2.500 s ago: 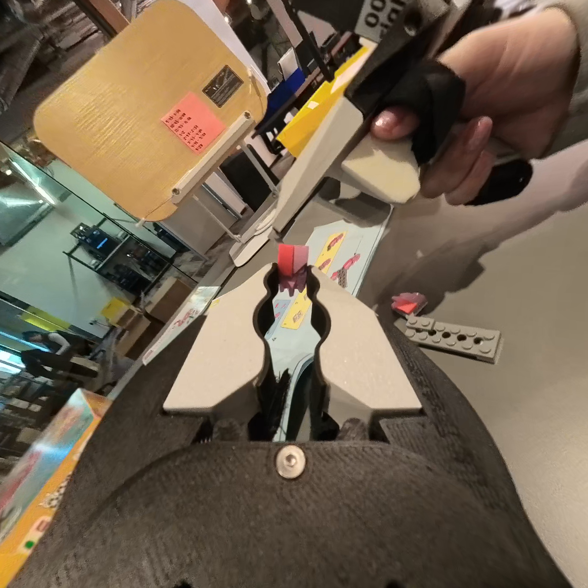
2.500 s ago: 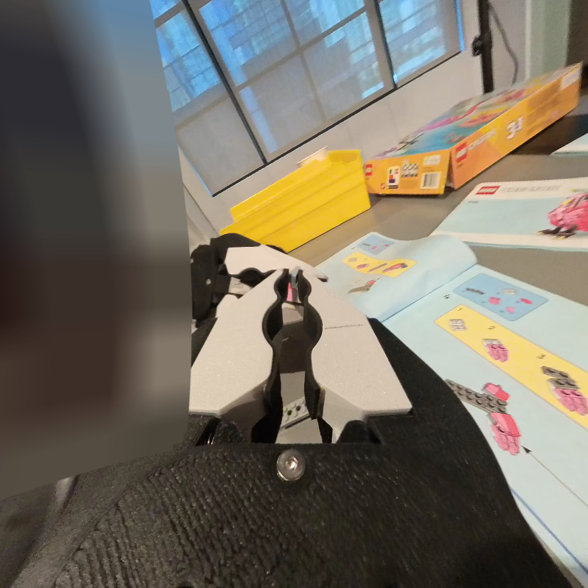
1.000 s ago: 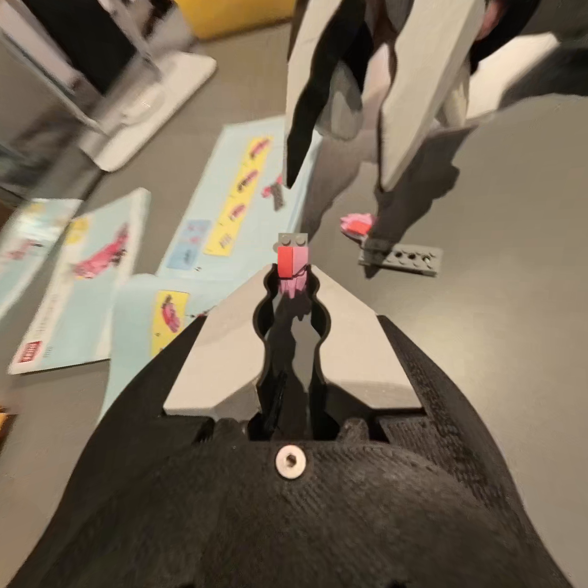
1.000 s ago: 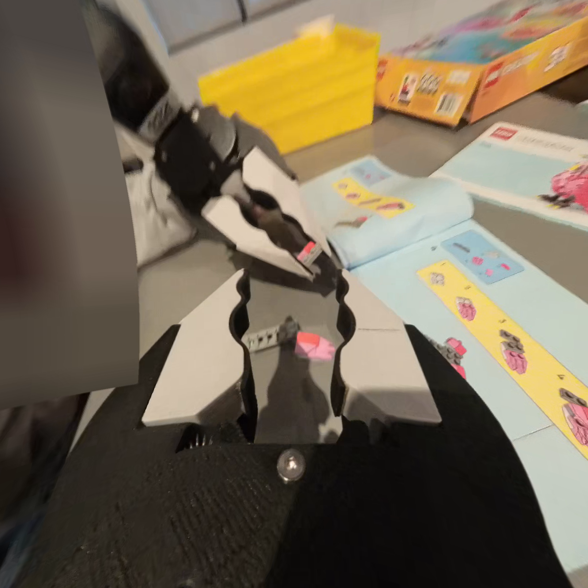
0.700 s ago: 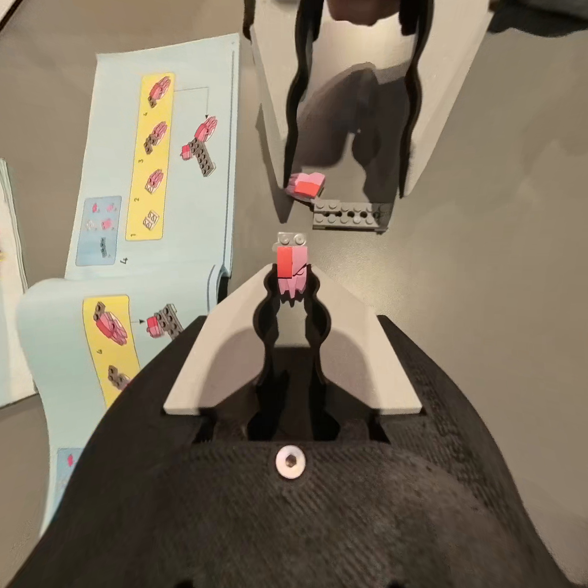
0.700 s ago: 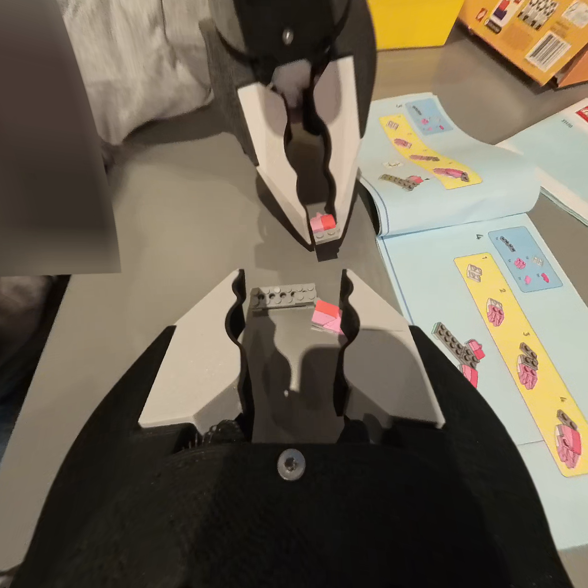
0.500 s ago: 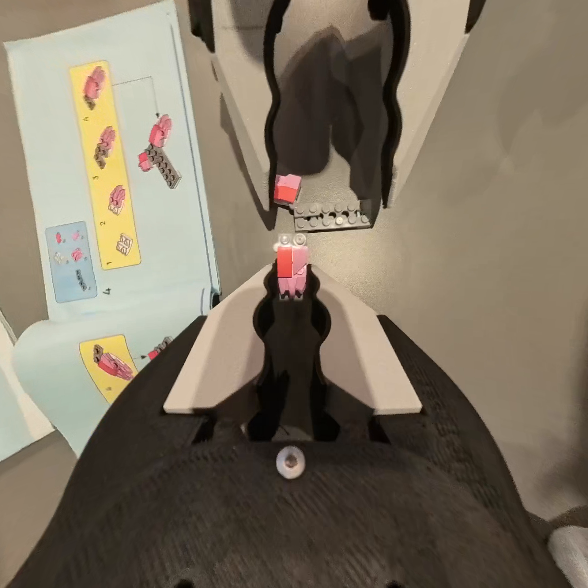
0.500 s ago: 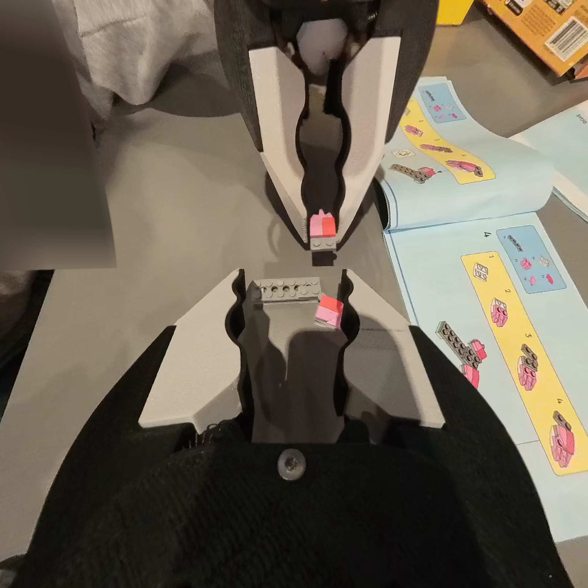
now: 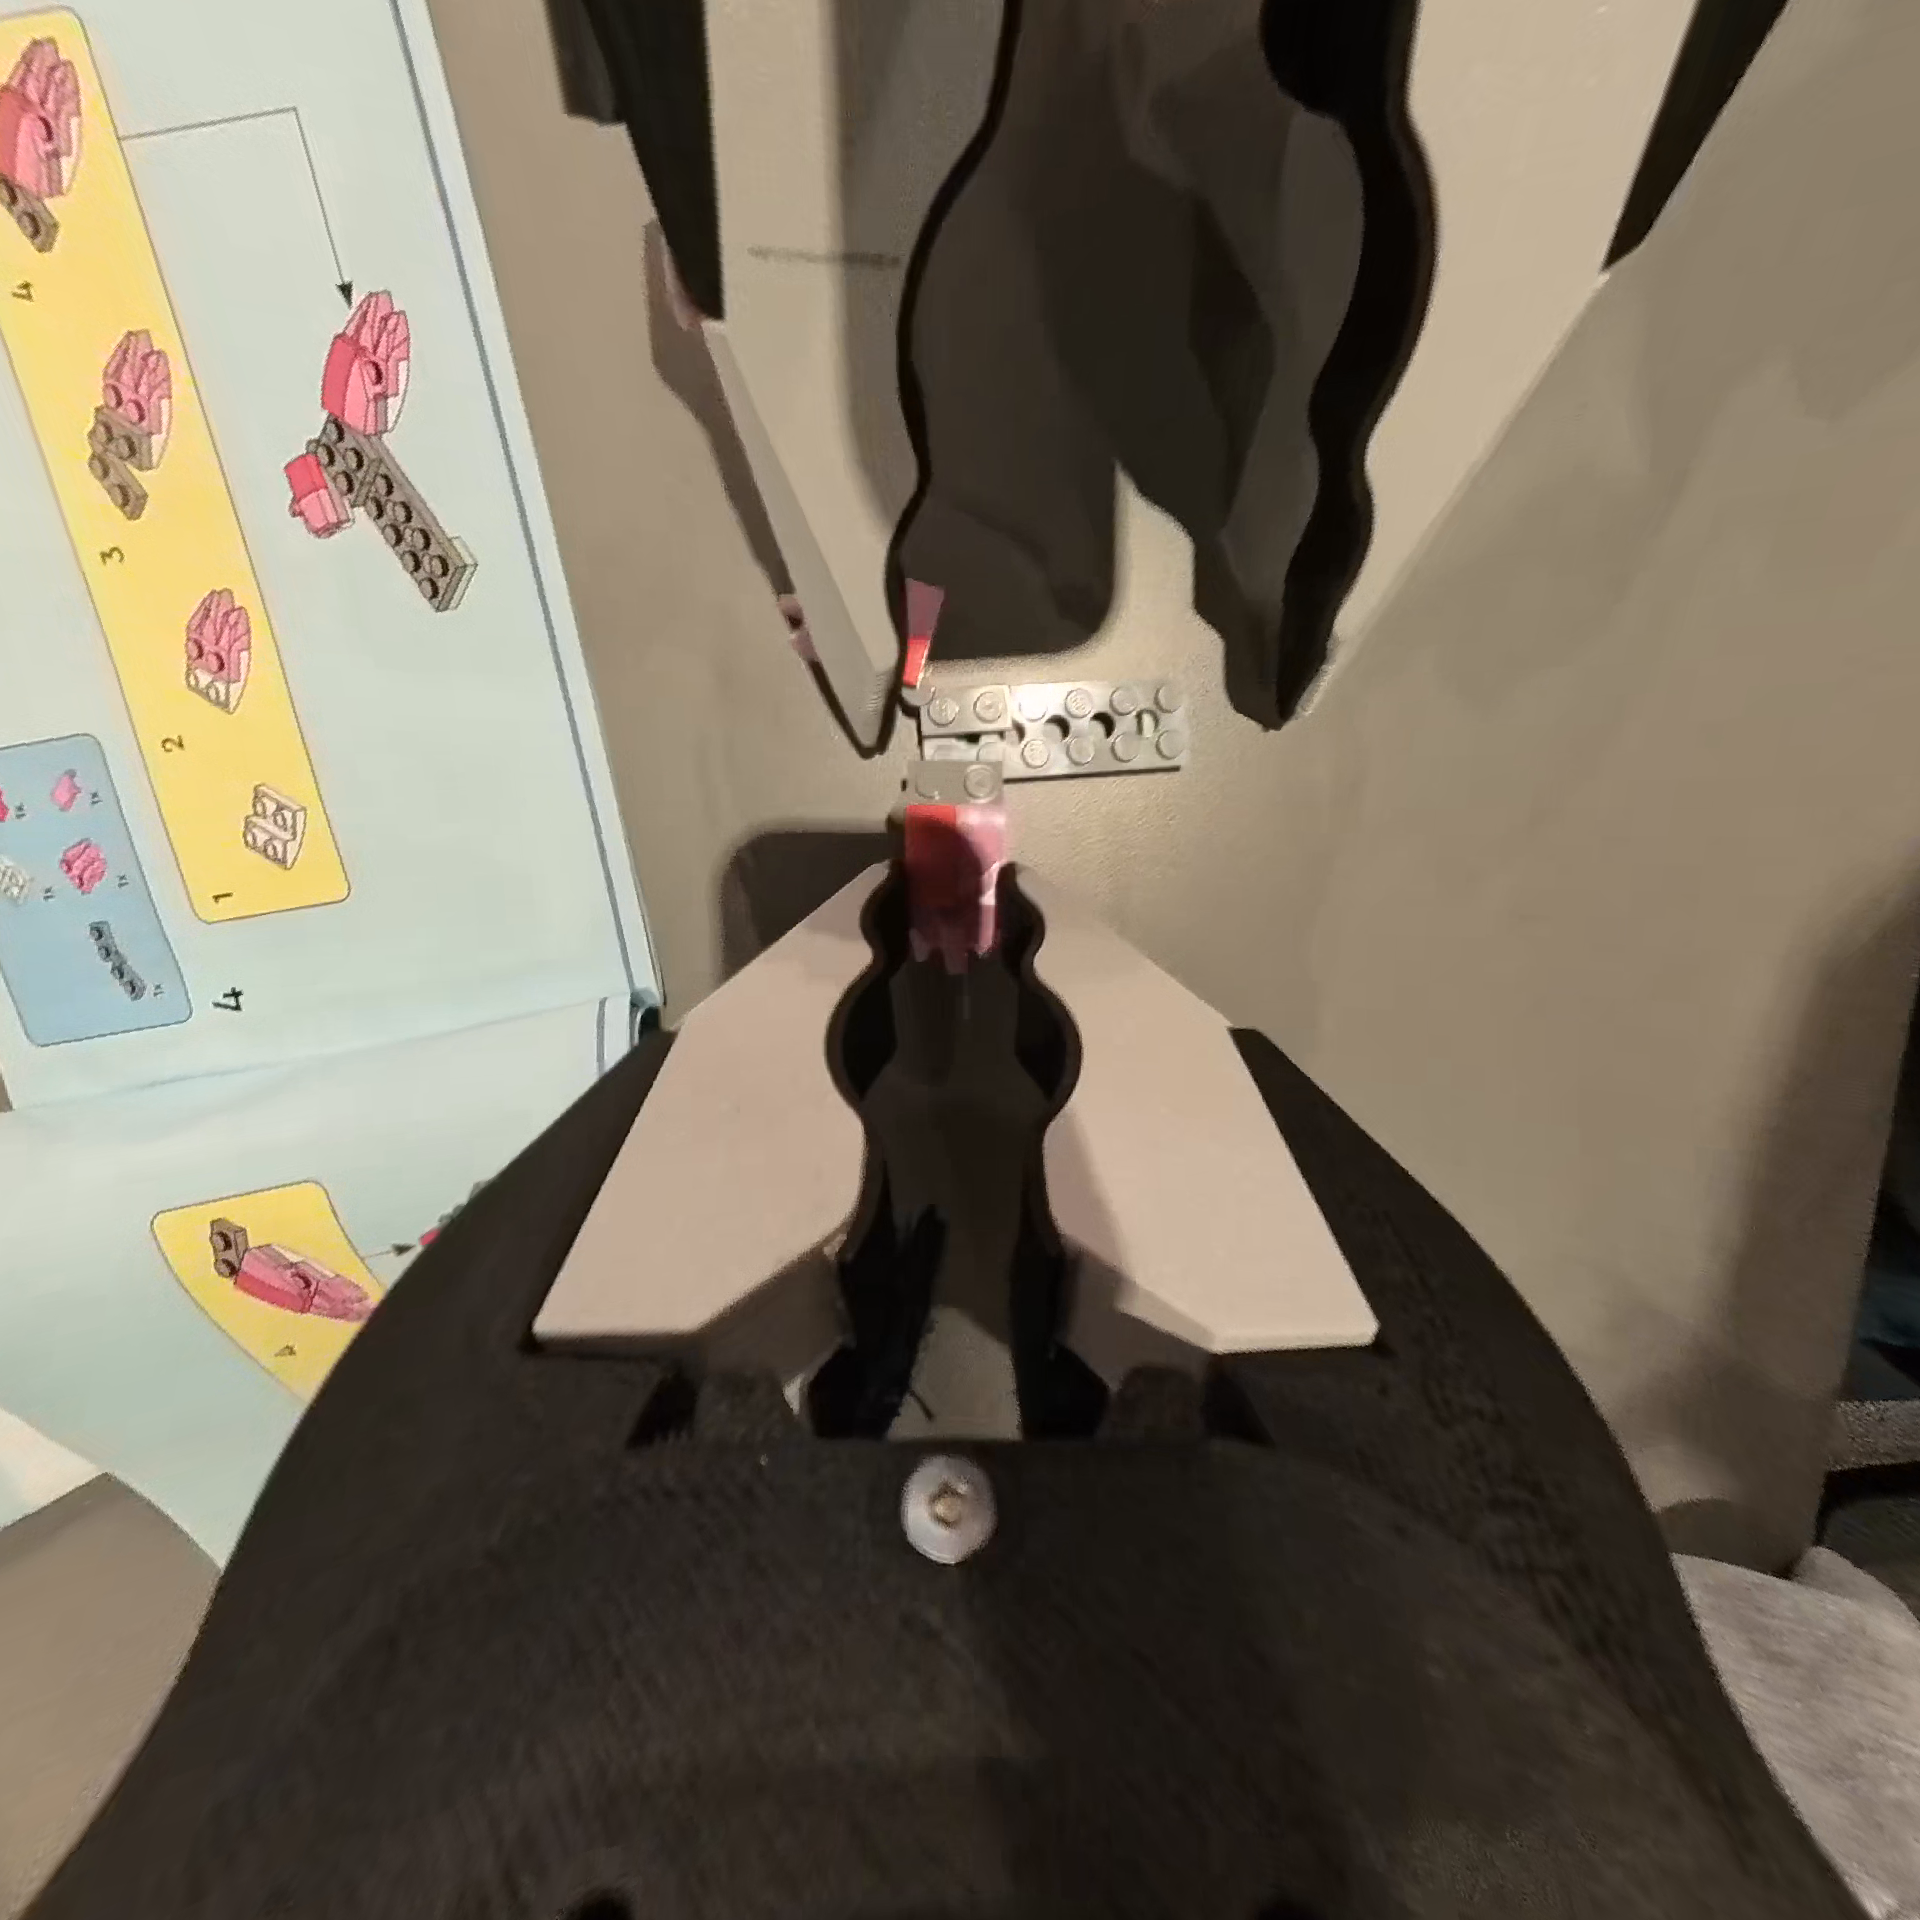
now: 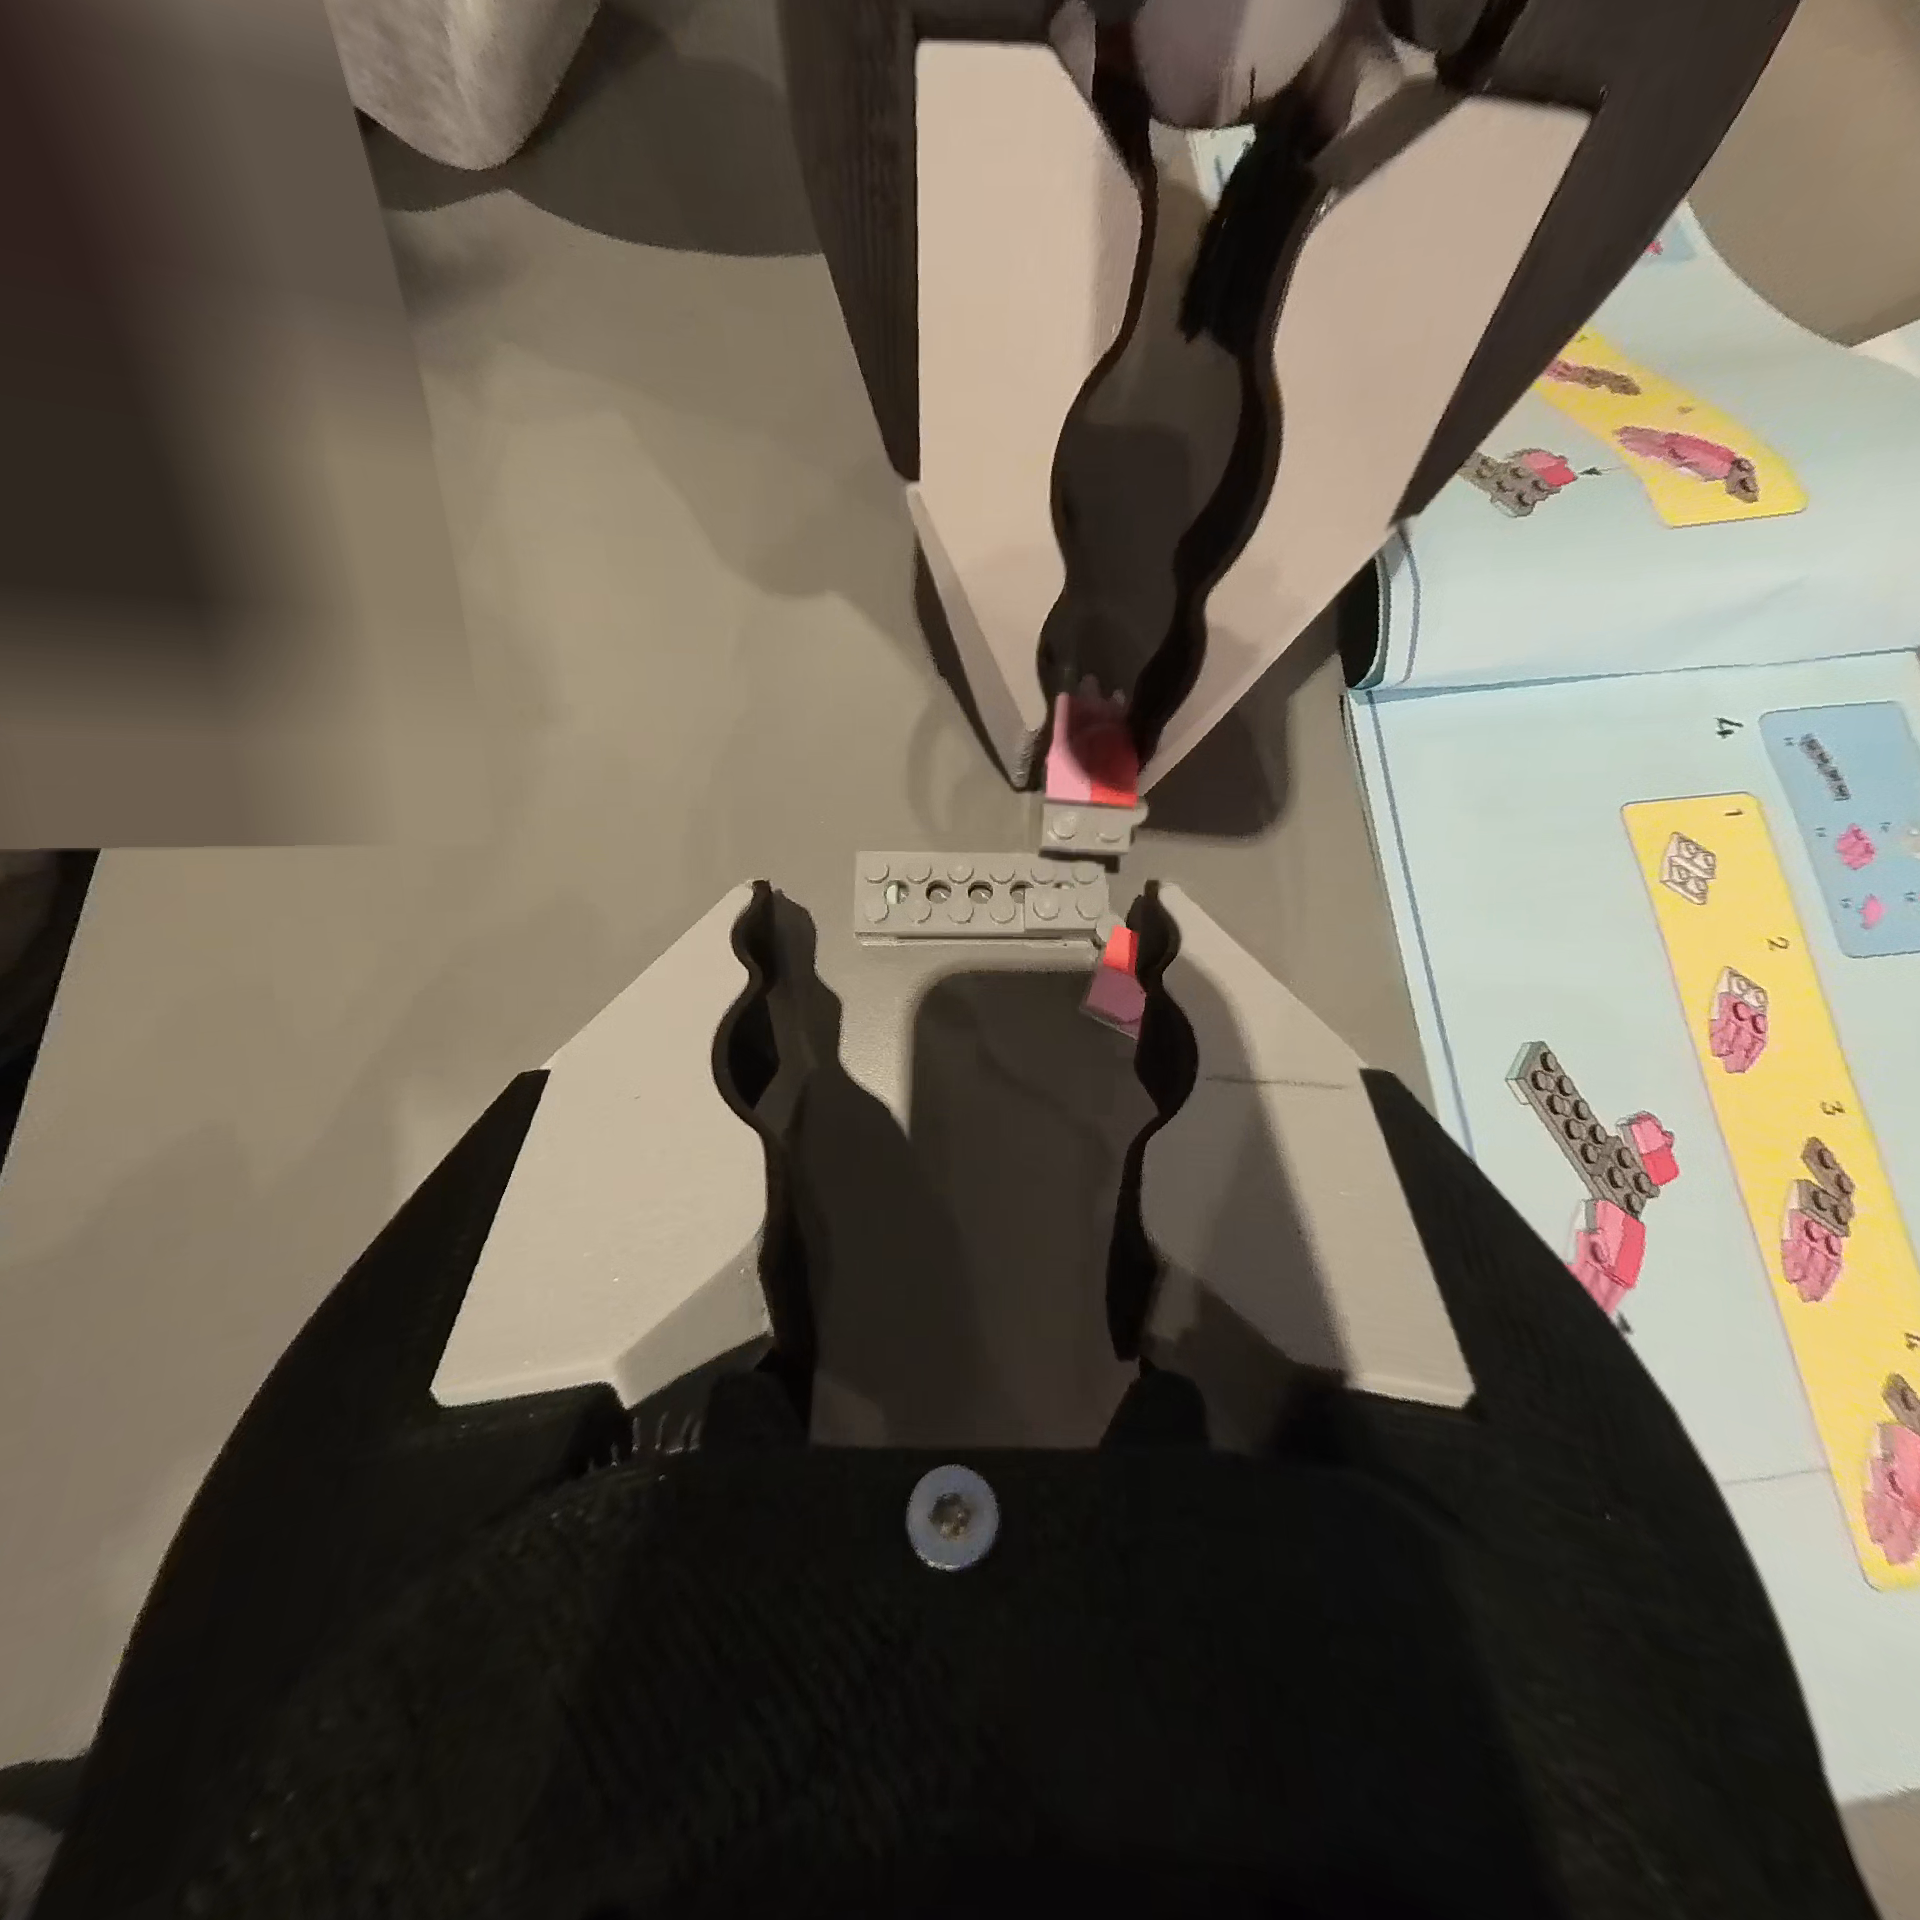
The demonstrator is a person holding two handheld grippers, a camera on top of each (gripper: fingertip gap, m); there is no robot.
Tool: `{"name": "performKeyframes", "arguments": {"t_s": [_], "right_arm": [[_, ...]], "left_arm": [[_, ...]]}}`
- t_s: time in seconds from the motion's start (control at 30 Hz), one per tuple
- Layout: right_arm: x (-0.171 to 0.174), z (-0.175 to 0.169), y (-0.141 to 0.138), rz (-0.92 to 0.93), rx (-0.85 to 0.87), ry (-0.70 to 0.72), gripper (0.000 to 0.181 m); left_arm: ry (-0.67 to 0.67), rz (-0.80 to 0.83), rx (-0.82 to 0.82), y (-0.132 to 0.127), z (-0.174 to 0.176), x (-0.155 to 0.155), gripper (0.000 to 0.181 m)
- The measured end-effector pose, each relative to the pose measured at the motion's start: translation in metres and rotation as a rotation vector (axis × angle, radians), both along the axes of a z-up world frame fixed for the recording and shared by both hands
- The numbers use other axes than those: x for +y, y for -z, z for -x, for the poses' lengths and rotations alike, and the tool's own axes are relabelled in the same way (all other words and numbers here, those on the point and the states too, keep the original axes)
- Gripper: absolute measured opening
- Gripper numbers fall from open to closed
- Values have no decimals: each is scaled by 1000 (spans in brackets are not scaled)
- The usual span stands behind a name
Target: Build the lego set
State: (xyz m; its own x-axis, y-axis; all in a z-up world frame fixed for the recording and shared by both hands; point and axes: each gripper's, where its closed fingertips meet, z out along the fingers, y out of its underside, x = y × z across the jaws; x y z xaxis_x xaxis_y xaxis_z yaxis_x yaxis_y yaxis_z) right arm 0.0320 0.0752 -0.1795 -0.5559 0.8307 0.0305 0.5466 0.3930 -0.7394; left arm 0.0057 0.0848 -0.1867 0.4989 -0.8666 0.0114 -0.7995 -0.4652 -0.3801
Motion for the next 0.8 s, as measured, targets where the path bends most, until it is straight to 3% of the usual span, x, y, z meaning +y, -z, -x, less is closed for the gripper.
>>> {"name": "performKeyframes", "arguments": {"t_s": [0.4, 0.67, 0.7, 0.8], "right_arm": [[3, -1, 4, -13, -14, 15, 65], [7, 2, 4, 23, -15, 49, 50], [7, 2, 4, 17, -5, 37, 16], [3, 2, 4, 24, 23, 16, 13]], "left_arm": [[12, 43, 48, 0, -2, -2, 16], [35, 32, 60, 0, -2, 3, 16], [41, 31, 59, 0, -2, 3, 16], [54, 22, 60, 0, -1, 4, 16]]}}
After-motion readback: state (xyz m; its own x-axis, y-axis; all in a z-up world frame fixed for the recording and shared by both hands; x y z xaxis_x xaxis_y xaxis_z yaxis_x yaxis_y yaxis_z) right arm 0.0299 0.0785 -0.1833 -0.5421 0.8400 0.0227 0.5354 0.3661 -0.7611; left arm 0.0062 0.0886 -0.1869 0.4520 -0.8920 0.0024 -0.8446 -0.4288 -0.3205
